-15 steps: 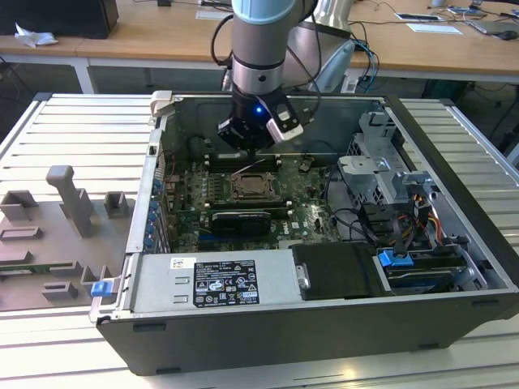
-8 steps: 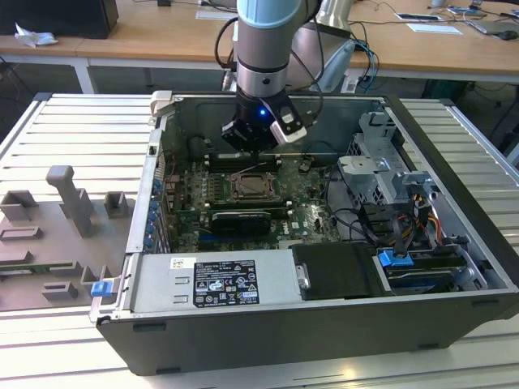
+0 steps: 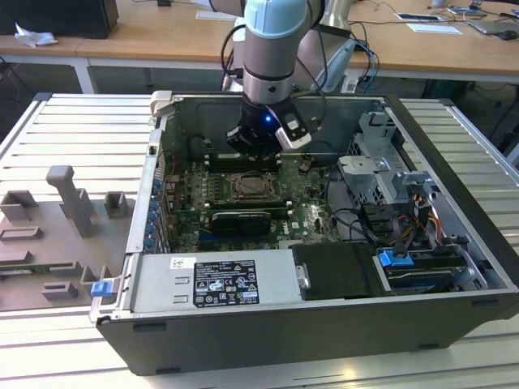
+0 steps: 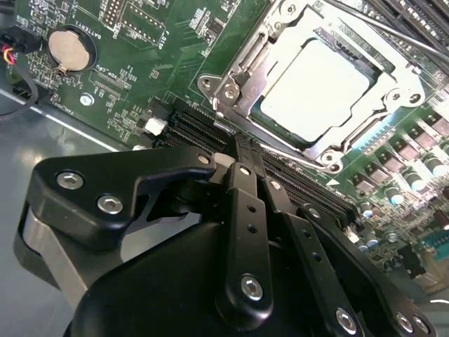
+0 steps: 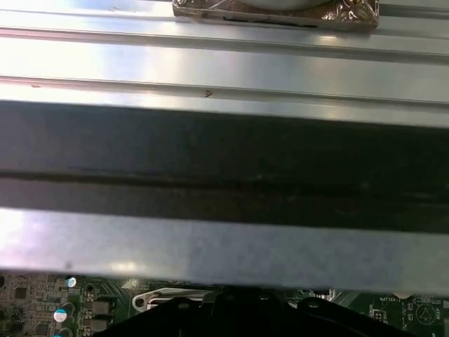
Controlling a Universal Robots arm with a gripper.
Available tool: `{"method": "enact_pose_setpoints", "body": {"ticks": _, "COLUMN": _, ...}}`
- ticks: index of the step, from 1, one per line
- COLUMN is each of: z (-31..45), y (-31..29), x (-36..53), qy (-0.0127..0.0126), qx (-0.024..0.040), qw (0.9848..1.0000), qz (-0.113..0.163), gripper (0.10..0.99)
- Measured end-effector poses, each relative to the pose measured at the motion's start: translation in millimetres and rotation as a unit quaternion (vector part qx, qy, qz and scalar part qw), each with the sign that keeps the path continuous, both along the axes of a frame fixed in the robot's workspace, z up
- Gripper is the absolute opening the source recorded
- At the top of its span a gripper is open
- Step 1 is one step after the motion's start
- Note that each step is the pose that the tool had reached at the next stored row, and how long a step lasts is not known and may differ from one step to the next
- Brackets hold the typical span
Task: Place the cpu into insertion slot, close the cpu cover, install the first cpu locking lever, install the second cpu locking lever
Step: 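Install the first cpu locking lever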
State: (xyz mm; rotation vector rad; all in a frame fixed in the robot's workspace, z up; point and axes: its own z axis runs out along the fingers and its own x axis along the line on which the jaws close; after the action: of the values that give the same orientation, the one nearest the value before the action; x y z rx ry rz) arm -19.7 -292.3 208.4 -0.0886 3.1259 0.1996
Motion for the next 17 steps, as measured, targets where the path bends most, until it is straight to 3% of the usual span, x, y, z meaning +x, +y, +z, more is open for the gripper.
{"method": "enact_pose_setpoints", "body": {"ticks": 9, "z": -5.5, "y": -0.1, "x": 1.3, "qy": 0.0002, "qx": -0.0028, "qw": 1.0000, "qz": 0.000, "gripper": 0.106}}
{"method": "enact_pose_setpoints", "body": {"ticks": 17, "z": -4.2, "y": 0.1, "x": 1.4, "qy": 0.0000, "qx": -0.0058, "qw": 1.0000, "qz": 0.000, "gripper": 0.106}}
